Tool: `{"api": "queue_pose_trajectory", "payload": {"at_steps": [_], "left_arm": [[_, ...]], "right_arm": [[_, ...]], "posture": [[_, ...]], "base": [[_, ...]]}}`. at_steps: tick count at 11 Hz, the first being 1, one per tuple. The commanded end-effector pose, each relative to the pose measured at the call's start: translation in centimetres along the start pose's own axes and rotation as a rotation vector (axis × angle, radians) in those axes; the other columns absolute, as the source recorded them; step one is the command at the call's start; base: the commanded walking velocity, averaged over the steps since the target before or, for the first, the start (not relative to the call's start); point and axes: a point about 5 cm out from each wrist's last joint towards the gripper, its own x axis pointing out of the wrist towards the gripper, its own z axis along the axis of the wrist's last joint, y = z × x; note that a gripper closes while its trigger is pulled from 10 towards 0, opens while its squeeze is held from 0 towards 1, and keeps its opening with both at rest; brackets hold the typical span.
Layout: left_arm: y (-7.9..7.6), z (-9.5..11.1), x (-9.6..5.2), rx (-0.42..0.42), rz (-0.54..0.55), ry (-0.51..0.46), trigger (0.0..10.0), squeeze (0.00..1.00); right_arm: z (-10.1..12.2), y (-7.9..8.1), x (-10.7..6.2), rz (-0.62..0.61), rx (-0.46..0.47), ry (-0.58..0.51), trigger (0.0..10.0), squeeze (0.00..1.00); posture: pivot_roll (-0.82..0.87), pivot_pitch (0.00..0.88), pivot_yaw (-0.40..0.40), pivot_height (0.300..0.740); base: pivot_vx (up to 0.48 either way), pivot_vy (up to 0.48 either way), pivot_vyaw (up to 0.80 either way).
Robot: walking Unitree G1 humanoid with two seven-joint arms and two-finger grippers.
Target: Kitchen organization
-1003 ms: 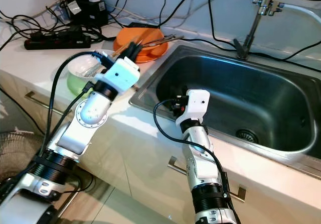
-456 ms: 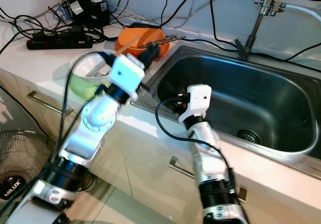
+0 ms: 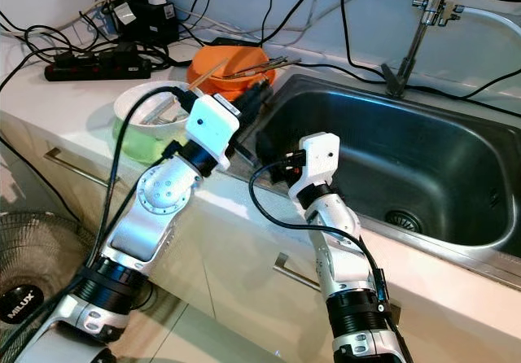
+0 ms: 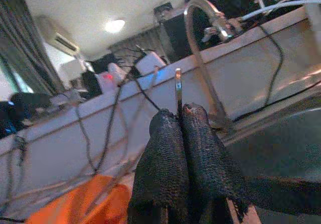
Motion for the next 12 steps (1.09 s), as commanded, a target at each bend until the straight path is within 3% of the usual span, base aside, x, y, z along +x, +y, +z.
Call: {"api": "queue_pose_trajectory", "payload": {"at_steps": [1,7,12], "left_arm": [[-0.3,0.4,0.0,-0.023,-0.024,-0.012,10.0,0.0],[-1.5,0.0,-0.3,-0.138,-0.113,0.029,10.0,0.0],[-1.6,0.1,-0.4,-0.215,-0.124,0.04,10.0,0.0]], "right_arm": [[0.8,0.0,0.3,0.014,-0.015,-0.036,10.0,0.0],[1.0,-0.1,0.5,0.0,0.003,-0.045,10.0,0.0],[0.9,-0.2,0.6,-0.026,0.023,-0.046,10.0,0.0]], "posture": [[0.14,0.013,0.025,0.74],[0.15,0.024,0.02,0.74],[0.15,0.026,0.018,0.74]], "base": [[0.0,0.0,0.0],[0.0,0.0,0.0],[0.0,0.0,0.0]]}}
